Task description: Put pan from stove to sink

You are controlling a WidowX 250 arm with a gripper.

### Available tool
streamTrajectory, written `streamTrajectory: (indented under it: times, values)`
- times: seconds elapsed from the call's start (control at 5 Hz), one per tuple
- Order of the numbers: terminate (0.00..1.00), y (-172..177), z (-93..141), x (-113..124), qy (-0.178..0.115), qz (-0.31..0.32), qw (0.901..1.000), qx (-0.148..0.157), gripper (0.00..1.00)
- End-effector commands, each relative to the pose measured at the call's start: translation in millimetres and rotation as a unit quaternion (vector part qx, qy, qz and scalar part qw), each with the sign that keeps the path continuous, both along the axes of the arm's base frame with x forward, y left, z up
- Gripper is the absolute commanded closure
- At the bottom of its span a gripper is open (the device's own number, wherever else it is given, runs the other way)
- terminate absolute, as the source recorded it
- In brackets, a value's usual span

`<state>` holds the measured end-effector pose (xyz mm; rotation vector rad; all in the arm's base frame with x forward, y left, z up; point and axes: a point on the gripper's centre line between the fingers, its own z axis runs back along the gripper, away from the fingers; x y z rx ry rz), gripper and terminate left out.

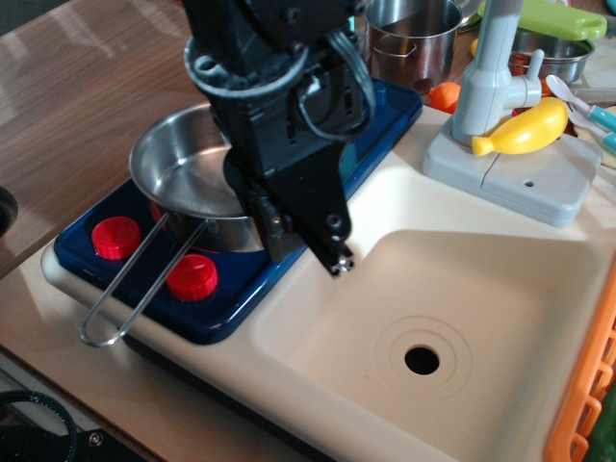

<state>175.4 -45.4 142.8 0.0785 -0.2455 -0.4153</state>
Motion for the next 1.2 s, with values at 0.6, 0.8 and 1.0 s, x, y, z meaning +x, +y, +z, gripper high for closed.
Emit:
streamTrajectory:
  times: [0.6,0.8,1.0]
  values:
    - [0.00,-77,17,40,-0.068,0.023,0.9974,0.010,0.00]
    - [0.00,-81,16,38,-0.082,0.035,0.9960,-0.011,0.00]
    - [0.00,-81,16,38,-0.082,0.035,0.9960,-0.011,0.00]
